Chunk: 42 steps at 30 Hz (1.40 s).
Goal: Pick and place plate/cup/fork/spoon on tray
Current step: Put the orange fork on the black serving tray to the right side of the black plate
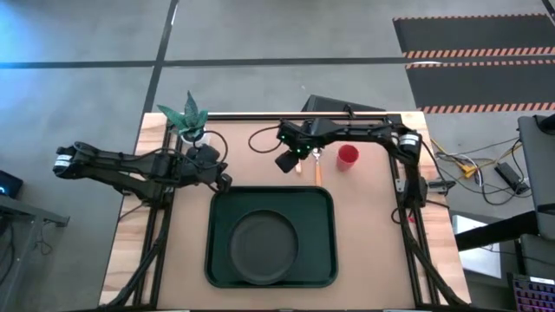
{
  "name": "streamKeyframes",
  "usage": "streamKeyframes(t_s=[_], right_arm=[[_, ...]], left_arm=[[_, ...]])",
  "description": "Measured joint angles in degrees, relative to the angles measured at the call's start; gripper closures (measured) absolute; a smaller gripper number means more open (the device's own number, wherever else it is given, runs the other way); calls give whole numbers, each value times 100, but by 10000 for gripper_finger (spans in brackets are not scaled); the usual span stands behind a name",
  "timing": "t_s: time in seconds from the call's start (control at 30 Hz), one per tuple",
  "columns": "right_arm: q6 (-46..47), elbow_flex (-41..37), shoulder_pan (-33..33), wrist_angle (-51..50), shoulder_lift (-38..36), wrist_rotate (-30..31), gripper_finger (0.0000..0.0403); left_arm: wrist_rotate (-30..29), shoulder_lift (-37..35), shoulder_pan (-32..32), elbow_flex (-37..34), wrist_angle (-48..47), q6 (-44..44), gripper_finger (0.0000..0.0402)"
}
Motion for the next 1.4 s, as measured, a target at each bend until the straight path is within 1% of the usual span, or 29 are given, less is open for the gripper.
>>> streamKeyframes(t_s=[0.13,0.33,0.53,0.63,0.77,0.9,1.13,1.4], right_arm=[[425,-1,-2,-266,173,61,248],[902,-2,-25,-280,292,543,227],[1187,-2,-35,-265,351,818,225],[1314,-7,-33,-141,351,1055,225],[1421,-9,-39,211,351,1063,225],[1471,-44,-44,140,351,1214,225],[2022,-218,-63,114,351,1202,225],[2340,-435,-63,265,351,1156,225]], left_arm=[[4,-87,0,7,-6,222,402],[31,-315,0,-13,-4,650,402],[46,-580,0,-13,-3,923,402],[46,-705,0,-24,-8,1000,402],[46,-832,0,-34,-25,1046,402],[46,-915,0,-35,-37,1135,402],[44,-973,0,-37,-48,1162,402],[42,-958,0,-42,-61,1283,402]])
